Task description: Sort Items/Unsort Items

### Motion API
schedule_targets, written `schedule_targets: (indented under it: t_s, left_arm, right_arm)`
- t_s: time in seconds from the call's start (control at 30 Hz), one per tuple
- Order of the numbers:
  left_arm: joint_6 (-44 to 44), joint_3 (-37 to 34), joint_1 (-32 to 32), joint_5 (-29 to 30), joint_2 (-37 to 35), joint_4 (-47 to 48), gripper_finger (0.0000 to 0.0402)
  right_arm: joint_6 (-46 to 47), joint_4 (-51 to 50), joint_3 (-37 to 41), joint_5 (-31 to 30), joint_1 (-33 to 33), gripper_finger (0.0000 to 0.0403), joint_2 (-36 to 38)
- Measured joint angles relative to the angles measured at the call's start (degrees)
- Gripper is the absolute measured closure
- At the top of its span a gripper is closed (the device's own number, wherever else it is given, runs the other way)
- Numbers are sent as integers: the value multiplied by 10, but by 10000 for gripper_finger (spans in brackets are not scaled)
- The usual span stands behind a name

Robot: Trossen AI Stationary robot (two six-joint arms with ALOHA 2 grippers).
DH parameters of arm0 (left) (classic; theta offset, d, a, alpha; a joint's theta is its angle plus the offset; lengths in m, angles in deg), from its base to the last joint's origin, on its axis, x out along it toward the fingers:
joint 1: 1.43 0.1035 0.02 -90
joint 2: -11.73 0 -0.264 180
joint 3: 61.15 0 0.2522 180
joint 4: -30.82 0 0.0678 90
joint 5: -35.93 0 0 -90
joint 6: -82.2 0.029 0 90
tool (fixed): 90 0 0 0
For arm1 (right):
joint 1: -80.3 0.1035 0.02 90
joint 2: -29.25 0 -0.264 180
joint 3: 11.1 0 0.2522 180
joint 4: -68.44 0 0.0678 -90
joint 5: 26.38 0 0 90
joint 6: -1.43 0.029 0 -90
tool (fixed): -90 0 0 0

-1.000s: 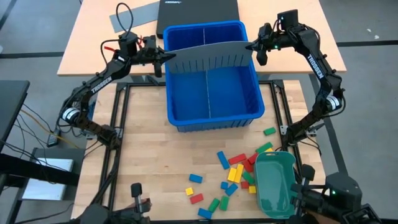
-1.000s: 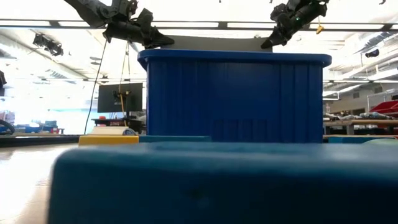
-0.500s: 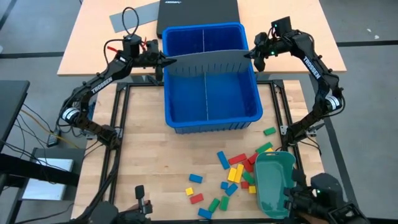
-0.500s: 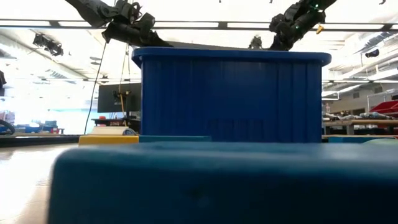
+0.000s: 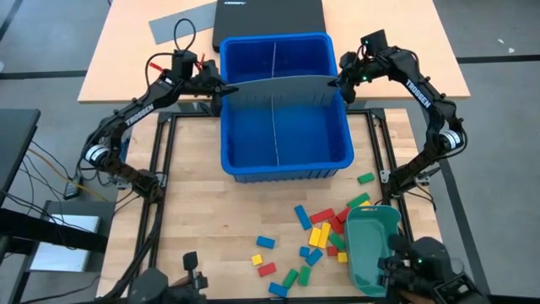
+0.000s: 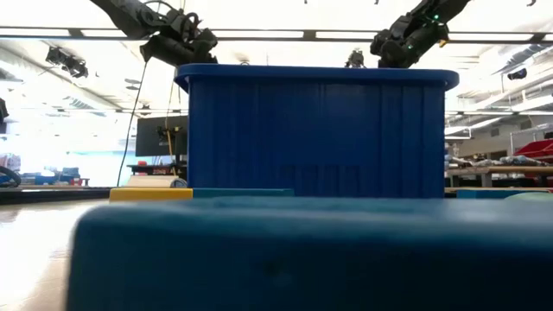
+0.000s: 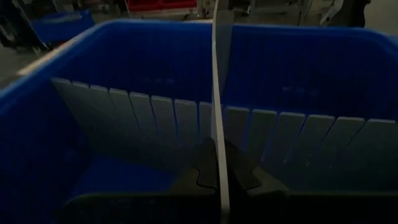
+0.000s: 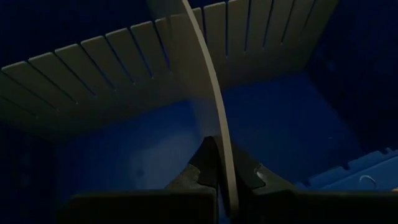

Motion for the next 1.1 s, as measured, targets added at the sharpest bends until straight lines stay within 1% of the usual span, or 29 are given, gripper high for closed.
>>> schedule_targets:
  t_s: [0.3,0.63,0.93,1.1]
  left_arm:
    - [1,0,-6,9,16,1,399]
    - [1,0,-7,14,16,2,399]
    - [18,2,-8,17,17,10,399]
    - [25,3,-14,19,21,10,399]
  right_arm:
    - [2,-7,0,-25,12,400,0]
    - [11,-27,-22,-25,9,401,10]
    - [-4,-21,28,-26,9,401,13]
    - [1,-28,26,-24,9,401,13]
